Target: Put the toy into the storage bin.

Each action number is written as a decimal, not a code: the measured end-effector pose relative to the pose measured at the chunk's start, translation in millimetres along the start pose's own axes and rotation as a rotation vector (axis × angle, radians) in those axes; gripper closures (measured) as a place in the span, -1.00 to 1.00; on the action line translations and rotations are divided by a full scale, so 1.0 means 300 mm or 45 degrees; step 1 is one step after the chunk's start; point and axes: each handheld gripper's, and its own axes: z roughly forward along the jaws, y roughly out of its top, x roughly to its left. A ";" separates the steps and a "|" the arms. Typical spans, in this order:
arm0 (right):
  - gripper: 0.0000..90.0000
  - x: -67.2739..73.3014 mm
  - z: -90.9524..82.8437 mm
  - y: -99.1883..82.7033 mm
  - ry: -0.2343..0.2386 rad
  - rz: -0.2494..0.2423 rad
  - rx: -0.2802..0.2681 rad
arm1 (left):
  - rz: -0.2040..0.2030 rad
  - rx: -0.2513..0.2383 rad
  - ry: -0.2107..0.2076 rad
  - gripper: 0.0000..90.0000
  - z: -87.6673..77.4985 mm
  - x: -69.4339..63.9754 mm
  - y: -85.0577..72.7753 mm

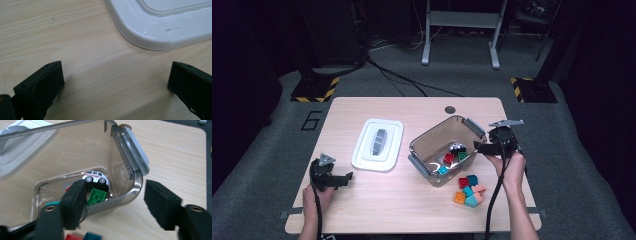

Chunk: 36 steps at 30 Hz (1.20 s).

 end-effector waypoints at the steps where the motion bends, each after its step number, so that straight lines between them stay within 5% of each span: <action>1: -0.30 -0.003 -0.009 -0.014 0.016 0.009 -0.006 | 0.001 0.000 0.000 -0.99 0.000 0.000 0.000; 9: -0.71 -0.013 -0.038 -0.114 0.104 -0.007 0.015 | 0.000 0.000 0.000 -0.99 0.000 0.000 0.000; 14: -0.85 -0.013 -0.037 -0.181 0.097 -0.001 0.051 | 0.000 -0.001 0.000 -0.99 0.000 0.000 0.000; 28: -0.73 -0.003 0.044 -0.363 0.115 0.058 0.193 | 0.000 -0.001 0.000 -0.99 0.000 0.000 0.000; 36: -0.68 0.028 0.101 -0.400 0.136 0.043 0.241 | -0.002 0.001 -0.001 -0.99 0.000 -0.001 0.000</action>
